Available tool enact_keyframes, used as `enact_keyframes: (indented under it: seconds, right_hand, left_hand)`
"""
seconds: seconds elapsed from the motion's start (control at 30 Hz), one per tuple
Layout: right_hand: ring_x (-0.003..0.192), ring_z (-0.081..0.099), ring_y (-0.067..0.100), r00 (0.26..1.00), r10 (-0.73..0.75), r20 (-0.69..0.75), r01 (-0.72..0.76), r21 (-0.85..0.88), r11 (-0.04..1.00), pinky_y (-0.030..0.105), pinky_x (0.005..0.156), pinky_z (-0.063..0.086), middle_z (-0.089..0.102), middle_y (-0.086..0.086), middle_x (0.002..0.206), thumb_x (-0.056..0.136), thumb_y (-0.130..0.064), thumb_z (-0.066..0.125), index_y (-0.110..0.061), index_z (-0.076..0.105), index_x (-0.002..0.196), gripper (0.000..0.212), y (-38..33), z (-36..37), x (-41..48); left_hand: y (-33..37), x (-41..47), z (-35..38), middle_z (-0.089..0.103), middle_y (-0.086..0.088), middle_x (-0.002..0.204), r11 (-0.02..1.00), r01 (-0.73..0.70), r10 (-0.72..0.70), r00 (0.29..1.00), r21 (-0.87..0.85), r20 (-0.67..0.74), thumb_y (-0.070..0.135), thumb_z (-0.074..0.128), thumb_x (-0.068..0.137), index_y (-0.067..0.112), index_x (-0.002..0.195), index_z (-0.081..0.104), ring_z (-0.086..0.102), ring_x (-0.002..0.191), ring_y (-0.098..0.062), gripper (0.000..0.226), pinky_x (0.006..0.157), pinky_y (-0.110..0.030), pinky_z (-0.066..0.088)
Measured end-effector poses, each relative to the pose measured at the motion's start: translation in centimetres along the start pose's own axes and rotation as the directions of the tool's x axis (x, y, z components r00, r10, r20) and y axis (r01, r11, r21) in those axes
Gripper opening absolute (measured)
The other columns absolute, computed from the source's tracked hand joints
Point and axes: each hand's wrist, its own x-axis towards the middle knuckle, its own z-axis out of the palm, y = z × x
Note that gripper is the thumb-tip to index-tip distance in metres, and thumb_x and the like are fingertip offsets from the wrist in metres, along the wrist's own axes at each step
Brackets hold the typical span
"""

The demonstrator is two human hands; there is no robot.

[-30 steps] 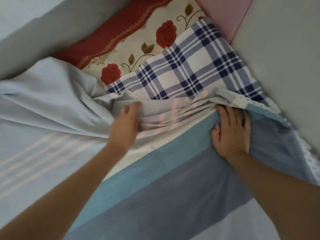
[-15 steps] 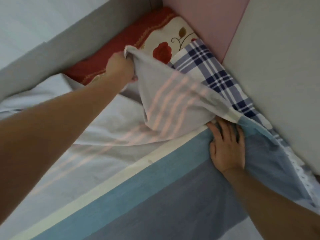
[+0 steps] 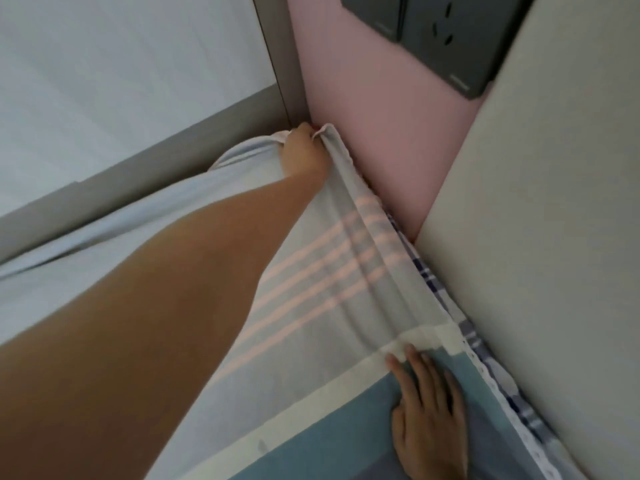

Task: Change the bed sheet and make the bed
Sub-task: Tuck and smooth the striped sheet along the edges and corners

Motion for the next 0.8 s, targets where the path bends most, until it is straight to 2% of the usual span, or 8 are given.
enact_keyframes:
  seconds: [0.17,0.23,0.33,0.4,0.47,0.57,0.63,0.8]
  right_hand:
    - [0.133,0.032,0.015,0.994,-0.022,-0.104,0.021,-0.015,1.000,0.034,0.113,0.019,0.053,0.003,0.138,0.074,-0.024,0.039,-0.024,0.049,0.131,0.058,0.3,1.0,0.3]
    - [0.134,0.031,0.014,0.994,-0.014,-0.105,0.014,0.001,1.000,0.033,0.113,0.017,0.049,0.001,0.141,0.073,-0.025,0.040,-0.024,0.048,0.132,0.059,0.2,0.9,0.3]
    - [0.134,0.033,0.017,0.995,-0.015,-0.103,0.014,-0.013,1.000,0.034,0.114,0.015,0.049,0.003,0.140,0.072,-0.024,0.041,-0.024,0.048,0.132,0.060,0.2,0.9,0.3]
    - [0.132,0.039,0.020,0.997,-0.020,-0.071,0.017,-0.041,0.999,0.035,0.115,0.014,0.047,0.003,0.142,0.071,-0.025,0.041,-0.024,0.045,0.134,0.063,0.1,0.4,0.4]
    - [0.129,0.040,0.021,0.999,-0.030,-0.035,0.027,-0.084,0.996,0.036,0.115,0.012,0.043,0.004,0.144,0.071,-0.026,0.041,-0.023,0.042,0.136,0.066,0.1,0.4,0.4]
    - [0.130,0.040,0.022,0.999,-0.027,0.022,0.029,-0.115,0.993,0.037,0.115,0.011,0.046,0.006,0.144,0.070,-0.026,0.041,-0.023,0.042,0.137,0.067,0.1,0.2,0.4]
    - [0.131,0.038,0.022,0.999,-0.023,0.039,0.028,-0.130,0.991,0.039,0.115,0.011,0.045,0.006,0.145,0.071,-0.026,0.040,-0.023,0.042,0.138,0.067,0.1,0.3,0.3]
    - [0.134,0.035,0.022,0.999,-0.036,0.009,0.037,-0.155,0.987,0.039,0.116,0.009,0.041,0.006,0.148,0.074,-0.025,0.038,-0.023,0.039,0.141,0.067,0.3,0.7,0.2]
  left_hand:
    - [2.4,1.8,3.1,0.048,-0.024,0.126,0.954,0.061,-0.040,0.996,-0.293,0.079,0.001,0.036,0.093,0.000,0.108,0.048,0.049,0.113,-0.033,0.019,0.089,-0.030,0.033]
    - [2.1,1.0,3.3,0.023,-0.027,0.142,0.948,-0.014,0.048,0.994,-0.319,0.099,-0.008,0.033,0.086,-0.010,0.120,0.037,0.032,0.129,-0.033,0.034,0.100,-0.016,0.024]
    - [1.4,-2.5,2.0,0.001,-0.030,0.147,0.893,-0.204,0.223,0.975,-0.402,0.001,-0.013,0.035,0.079,-0.008,0.124,0.032,0.012,0.141,-0.030,0.045,0.092,0.008,0.006]
    - [0.4,-6.3,1.0,0.009,-0.030,0.145,0.879,-0.293,0.285,0.955,-0.377,-0.079,-0.004,0.042,0.081,-0.007,0.122,0.036,0.022,0.137,-0.032,0.041,0.106,-0.007,0.019]
    - [-2.4,-11.2,0.2,0.024,-0.026,0.143,0.884,-0.413,0.407,0.910,-0.219,-0.072,0.014,0.046,0.083,-0.002,0.120,0.040,0.028,0.134,-0.034,0.041,0.112,-0.044,0.026]
    - [-8.0,-18.0,0.1,0.023,-0.017,0.153,0.753,-0.651,0.618,0.748,0.090,0.241,0.045,0.047,0.082,0.016,0.135,0.033,0.014,0.144,-0.033,0.062,0.109,-0.067,0.009]
    - [-9.7,-18.6,1.4,0.007,-0.006,0.160,0.667,-0.710,0.600,0.692,0.225,0.402,0.065,0.040,0.079,0.032,0.148,0.013,0.001,0.145,-0.038,0.081,0.103,-0.074,0.008]
    - [-6.6,-13.2,4.4,-0.011,-0.003,0.160,0.731,-0.572,0.428,0.809,0.374,0.402,0.081,0.023,0.072,0.038,0.147,-0.012,-0.012,0.142,-0.045,0.094,0.098,-0.079,0.004]
